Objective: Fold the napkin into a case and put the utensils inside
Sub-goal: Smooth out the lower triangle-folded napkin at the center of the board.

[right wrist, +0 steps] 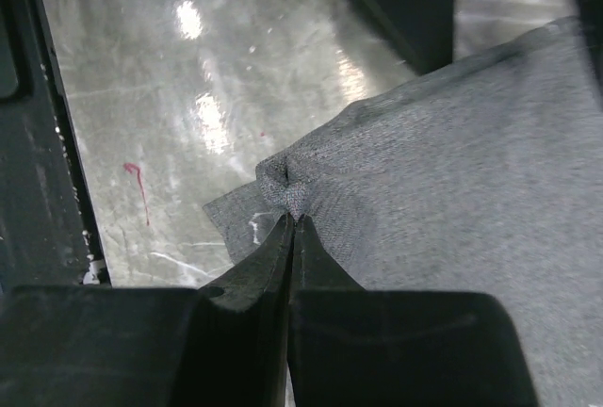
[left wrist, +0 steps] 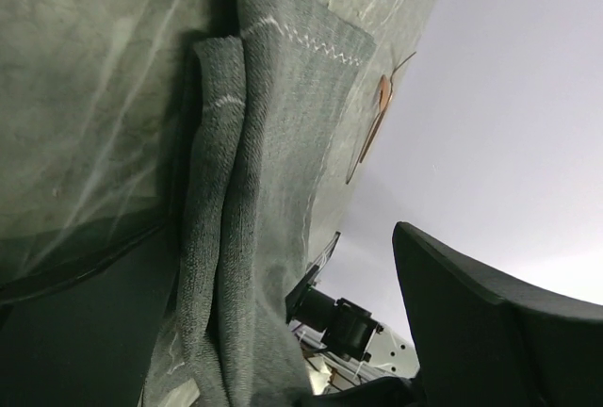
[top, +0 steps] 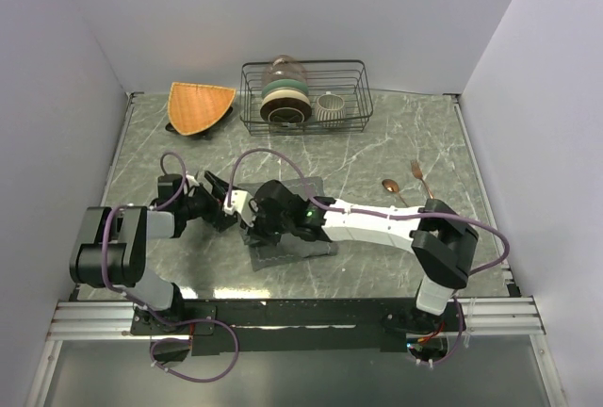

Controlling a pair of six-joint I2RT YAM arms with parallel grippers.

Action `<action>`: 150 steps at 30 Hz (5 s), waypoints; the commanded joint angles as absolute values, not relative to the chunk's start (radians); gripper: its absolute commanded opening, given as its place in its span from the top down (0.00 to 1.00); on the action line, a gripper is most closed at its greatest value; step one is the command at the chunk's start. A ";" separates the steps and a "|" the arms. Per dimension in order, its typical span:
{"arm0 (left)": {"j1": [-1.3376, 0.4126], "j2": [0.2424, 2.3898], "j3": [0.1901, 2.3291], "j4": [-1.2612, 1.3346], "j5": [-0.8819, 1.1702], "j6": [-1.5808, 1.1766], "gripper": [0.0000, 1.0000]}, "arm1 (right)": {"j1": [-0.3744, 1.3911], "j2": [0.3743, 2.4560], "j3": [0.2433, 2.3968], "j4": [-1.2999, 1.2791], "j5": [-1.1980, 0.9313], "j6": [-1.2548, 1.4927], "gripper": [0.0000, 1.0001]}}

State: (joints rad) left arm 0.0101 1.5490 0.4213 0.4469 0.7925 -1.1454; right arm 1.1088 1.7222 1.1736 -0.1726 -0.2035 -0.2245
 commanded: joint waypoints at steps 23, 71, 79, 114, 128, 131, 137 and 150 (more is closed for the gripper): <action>-0.135 1.652 0.655 0.063 0.497 -1.009 0.01 | 1.106 1.628 1.183 -0.132 -0.235 -0.210 1.00; 0.242 1.535 0.877 -0.483 0.612 -0.571 0.01 | 1.056 1.786 1.347 -0.241 -0.449 -0.112 0.25; 0.227 1.436 1.050 -0.604 0.877 0.033 0.01 | 0.743 1.602 1.238 -0.523 -0.519 -0.006 0.31; -0.589 1.359 0.611 -0.657 0.264 0.905 0.73 | 0.580 1.816 0.979 -0.431 -0.612 0.137 0.78; -0.517 1.180 0.824 -0.804 0.575 0.832 0.57 | 0.652 1.614 1.095 -0.457 -0.696 0.121 0.72; -0.528 1.230 0.816 -0.808 0.568 0.848 0.59 | 0.692 1.647 1.089 -0.448 -0.707 0.129 0.73; -0.575 1.295 0.740 -0.776 0.493 0.887 0.60 | 0.687 1.761 1.037 -0.419 -0.687 0.129 0.75; -0.464 1.229 0.751 -0.771 0.550 0.918 0.37 | 0.701 1.761 1.004 -0.405 -0.788 0.173 0.62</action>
State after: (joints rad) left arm -0.5537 1.3174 0.6743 -0.7589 0.4320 0.9043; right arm 0.6857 1.8290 0.9867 -0.4095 -0.7479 0.1680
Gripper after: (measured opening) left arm 0.523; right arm 0.300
